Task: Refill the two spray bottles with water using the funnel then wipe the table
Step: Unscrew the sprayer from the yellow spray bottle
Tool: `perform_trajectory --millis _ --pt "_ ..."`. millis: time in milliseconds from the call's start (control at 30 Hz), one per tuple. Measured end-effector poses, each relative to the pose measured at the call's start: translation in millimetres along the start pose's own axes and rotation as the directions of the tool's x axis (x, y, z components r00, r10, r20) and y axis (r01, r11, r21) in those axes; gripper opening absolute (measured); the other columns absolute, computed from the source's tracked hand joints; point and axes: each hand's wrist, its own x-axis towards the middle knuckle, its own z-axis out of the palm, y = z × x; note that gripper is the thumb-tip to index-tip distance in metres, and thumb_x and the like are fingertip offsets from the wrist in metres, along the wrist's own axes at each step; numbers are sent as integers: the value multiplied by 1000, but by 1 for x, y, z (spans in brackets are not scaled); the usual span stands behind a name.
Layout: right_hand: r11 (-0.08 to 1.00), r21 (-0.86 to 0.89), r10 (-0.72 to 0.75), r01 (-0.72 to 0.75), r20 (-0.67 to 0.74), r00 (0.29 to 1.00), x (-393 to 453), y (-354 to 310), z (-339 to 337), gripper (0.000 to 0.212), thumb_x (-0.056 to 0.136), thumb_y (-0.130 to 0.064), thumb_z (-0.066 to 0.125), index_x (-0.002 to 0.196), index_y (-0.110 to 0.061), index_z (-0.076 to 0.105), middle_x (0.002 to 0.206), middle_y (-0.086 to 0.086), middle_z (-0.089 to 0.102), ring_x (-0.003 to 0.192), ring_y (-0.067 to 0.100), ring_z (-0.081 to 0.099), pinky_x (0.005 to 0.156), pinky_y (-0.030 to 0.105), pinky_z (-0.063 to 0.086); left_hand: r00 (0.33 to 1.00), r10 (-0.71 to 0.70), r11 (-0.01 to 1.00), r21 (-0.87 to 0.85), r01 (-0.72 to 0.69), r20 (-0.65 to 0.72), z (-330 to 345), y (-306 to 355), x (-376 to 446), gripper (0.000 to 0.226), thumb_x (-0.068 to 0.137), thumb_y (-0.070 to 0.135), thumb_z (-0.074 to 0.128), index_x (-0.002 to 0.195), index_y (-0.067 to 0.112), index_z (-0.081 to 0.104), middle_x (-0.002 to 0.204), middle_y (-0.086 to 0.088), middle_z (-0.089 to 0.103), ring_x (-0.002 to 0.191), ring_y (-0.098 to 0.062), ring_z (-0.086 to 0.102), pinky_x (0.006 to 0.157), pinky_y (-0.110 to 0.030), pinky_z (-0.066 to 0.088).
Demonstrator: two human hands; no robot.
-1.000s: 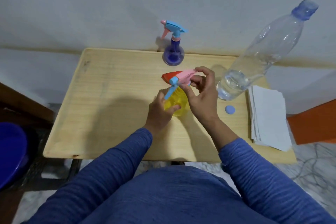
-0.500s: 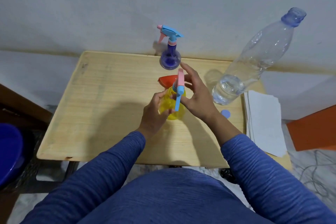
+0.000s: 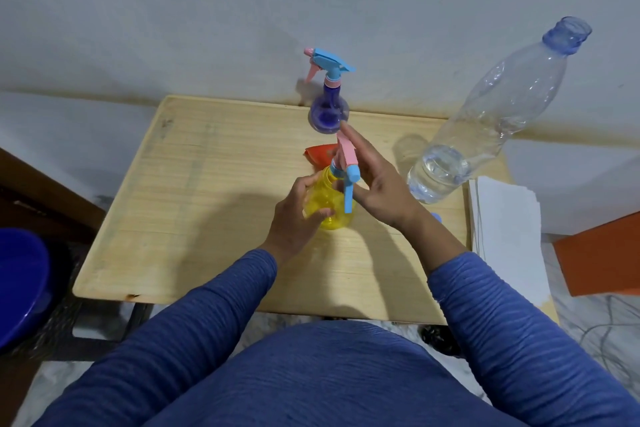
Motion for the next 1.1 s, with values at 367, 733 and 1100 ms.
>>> perform_trajectory --millis 367,733,1100 --pt "999 34 39 -40 33 999 6 0 -6 71 87 4 59 143 -25 26 112 -15 57 107 -6 57 96 21 46 1000 26 1000 4 -26 -7 2 0 1 72 70 56 61 128 17 45 113 10 57 101 -8 57 78 -2 41" --pt "990 91 -91 110 -191 977 37 -28 -28 59 77 -1 72 130 -14 49 103 -4 59 85 4 56 82 25 52 1000 -8 1000 -1 8 -7 2 2 0 76 67 58 62 128 16 45 116 13 54 108 -7 53 90 -19 44" --pt "969 -246 -94 -14 -422 902 104 -48 -60 60 84 -34 66 138 -25 43 75 -7 51 61 2 43 60 5 36 1000 -27 999 -26 27 10 1 9 -1 77 66 59 60 129 19 44 118 17 50 112 -4 49 84 -2 37"
